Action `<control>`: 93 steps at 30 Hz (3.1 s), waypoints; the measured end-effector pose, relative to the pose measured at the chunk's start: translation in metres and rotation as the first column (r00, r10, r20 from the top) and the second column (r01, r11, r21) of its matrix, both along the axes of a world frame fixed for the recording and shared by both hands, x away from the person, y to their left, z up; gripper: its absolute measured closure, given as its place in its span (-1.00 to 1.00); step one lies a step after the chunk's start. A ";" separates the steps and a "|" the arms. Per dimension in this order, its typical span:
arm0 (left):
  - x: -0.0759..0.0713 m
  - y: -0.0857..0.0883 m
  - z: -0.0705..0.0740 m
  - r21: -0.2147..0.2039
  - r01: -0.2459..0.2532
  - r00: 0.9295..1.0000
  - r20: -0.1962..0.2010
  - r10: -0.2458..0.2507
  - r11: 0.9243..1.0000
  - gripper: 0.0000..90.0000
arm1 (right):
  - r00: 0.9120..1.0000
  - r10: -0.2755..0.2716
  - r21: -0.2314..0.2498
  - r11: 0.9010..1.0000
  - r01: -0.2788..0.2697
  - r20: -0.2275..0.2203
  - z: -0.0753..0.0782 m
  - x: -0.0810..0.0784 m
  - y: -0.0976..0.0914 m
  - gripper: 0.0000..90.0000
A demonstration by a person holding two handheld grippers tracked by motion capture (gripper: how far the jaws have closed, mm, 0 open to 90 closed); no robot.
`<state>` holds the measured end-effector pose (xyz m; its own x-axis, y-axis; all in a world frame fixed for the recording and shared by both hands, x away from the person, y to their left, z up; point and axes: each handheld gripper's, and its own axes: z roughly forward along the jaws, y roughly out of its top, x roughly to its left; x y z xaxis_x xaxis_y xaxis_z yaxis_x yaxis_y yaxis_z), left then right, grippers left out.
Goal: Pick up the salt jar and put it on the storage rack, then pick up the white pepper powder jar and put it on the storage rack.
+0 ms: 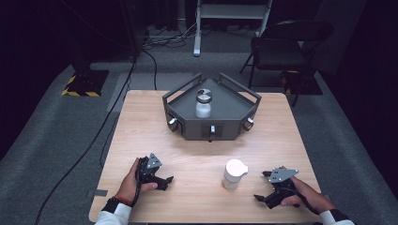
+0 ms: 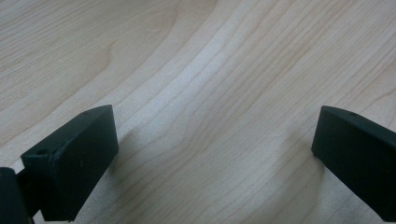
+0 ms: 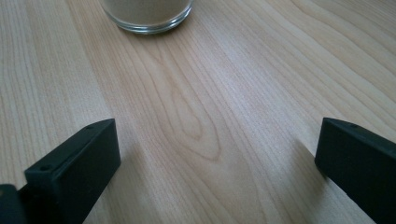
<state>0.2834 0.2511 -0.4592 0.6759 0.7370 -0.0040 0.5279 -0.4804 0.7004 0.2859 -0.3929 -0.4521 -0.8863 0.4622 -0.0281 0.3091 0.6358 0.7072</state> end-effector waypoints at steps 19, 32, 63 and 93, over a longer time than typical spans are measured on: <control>0.000 0.000 0.000 0.000 0.000 1.000 0.001 0.000 1.000 -1.00 | 1.000 0.007 0.000 1.000 -0.007 0.000 0.000 0.002 0.001 -1.00; 0.000 0.001 0.000 -0.001 0.000 1.000 0.001 0.000 1.000 -1.00 | 1.000 -0.003 0.000 1.000 0.003 0.000 0.000 0.000 0.001 -1.00; 0.000 0.000 0.000 0.001 0.001 1.000 0.002 -0.001 1.000 -1.00 | 1.000 0.015 0.020 1.000 -0.015 0.028 0.006 -0.002 0.002 -0.97; 0.000 0.000 0.000 -0.001 0.000 1.000 0.002 0.000 1.000 -1.00 | 0.996 -0.007 0.208 0.978 -0.011 0.086 0.019 -0.011 0.030 -0.95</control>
<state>0.2835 0.2512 -0.4595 0.6761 0.7368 -0.0036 0.5266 -0.4798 0.7018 0.2747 -0.3630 -0.4335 -0.8857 0.4643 -0.0077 0.2403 0.4724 0.8480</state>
